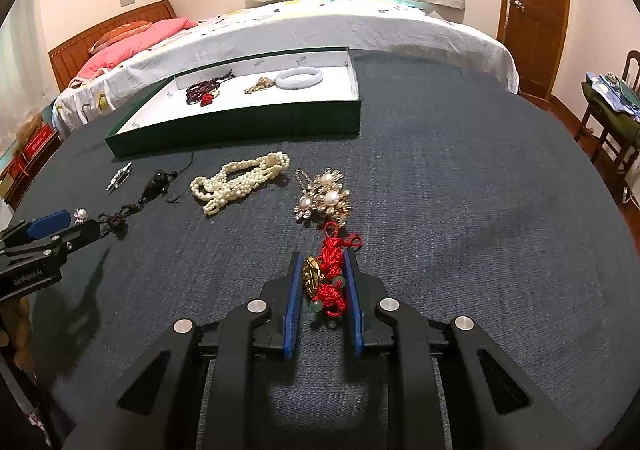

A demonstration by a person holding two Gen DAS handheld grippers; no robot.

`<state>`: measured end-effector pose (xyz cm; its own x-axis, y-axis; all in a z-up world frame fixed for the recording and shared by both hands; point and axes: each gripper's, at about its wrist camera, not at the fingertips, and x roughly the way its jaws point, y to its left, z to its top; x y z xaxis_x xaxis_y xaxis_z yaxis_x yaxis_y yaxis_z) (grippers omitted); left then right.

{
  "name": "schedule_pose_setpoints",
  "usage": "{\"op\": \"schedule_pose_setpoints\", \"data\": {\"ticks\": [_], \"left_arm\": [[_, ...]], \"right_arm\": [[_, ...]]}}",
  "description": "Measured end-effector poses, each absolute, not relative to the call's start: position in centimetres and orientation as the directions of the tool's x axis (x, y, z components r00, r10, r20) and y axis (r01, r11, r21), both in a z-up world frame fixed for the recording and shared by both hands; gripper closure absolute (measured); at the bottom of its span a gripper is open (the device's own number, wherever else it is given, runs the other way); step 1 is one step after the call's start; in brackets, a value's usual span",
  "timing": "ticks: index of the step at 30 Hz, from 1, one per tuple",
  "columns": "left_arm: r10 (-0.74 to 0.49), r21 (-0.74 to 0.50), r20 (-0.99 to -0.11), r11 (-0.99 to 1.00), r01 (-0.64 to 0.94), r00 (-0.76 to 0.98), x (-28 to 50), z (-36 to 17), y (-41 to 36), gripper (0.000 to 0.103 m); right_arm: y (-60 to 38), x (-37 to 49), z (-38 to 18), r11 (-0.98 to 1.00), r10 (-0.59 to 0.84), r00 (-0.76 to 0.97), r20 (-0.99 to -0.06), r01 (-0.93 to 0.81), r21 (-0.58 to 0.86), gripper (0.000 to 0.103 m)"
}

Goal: Organize jewelry
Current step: 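Grasp the black cord pendant with the left tool while the right holds the gold pendant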

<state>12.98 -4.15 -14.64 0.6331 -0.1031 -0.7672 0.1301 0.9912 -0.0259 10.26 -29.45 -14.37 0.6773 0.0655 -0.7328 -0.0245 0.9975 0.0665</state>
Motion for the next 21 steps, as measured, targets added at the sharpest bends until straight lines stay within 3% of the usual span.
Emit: {"op": "schedule_pose_setpoints", "data": {"ticks": [21], "left_arm": [[-0.142,-0.042,-0.766,0.984,0.172,0.627,16.3,-14.4,-6.2,0.025]], "right_arm": [[-29.7,12.5,-11.8,0.998,0.054,0.709,-0.703,-0.017,0.059,0.082]]}}
